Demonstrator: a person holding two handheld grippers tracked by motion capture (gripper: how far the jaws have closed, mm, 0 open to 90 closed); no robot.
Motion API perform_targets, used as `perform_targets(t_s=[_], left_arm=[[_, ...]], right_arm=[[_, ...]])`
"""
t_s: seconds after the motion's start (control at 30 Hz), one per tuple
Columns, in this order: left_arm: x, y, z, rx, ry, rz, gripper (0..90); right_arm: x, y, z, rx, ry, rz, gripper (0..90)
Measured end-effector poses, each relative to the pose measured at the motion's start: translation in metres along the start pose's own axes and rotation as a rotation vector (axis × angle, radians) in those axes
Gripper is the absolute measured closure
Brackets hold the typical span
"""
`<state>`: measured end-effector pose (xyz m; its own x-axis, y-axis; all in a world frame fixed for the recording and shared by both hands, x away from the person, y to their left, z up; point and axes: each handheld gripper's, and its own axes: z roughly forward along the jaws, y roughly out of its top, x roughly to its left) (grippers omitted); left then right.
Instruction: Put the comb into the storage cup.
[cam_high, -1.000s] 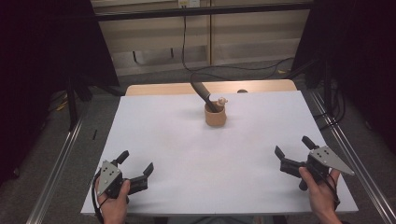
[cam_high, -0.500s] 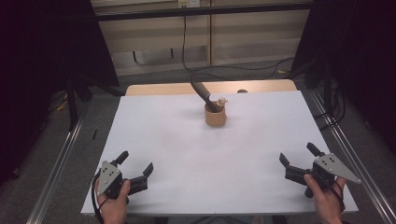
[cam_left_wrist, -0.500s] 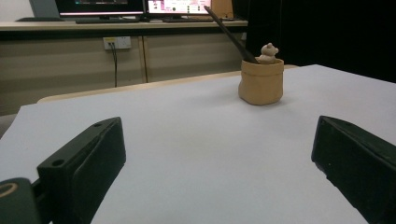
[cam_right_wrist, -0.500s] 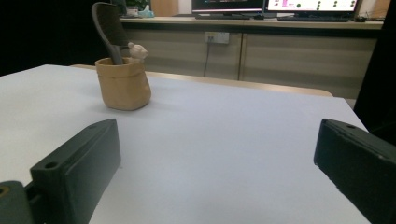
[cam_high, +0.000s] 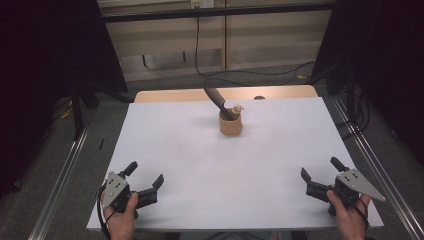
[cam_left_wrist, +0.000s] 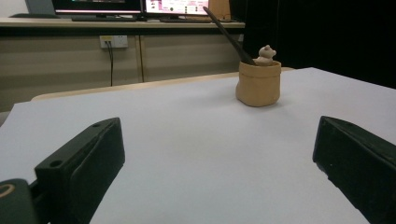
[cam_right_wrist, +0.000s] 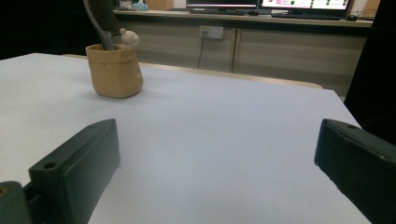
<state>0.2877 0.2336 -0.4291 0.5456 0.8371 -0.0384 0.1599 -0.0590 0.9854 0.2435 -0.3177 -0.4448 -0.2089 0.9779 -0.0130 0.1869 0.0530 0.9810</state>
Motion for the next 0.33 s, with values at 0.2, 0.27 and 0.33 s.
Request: perform_targets(t_s=[0.2,0.27,0.33], left_arm=[[-0.0007,-0.0005,0.0021,0.009,0.003,0.006,2.2],[0.0,-0.0003,0.0018,0.003,0.008,0.006,2.2],[0.0005,-0.0004,0.0018,0.002,0.008,-0.002,2.3]], right_arm=[[-0.0004,0.0005,0.002,-0.003,0.027,0.007,0.0],[-0.0002,0.0007,0.0019,-0.007,0.028,0.009,0.0],[-0.0007,0.0015,0.0011,-0.011,0.029,0.01,0.0]])
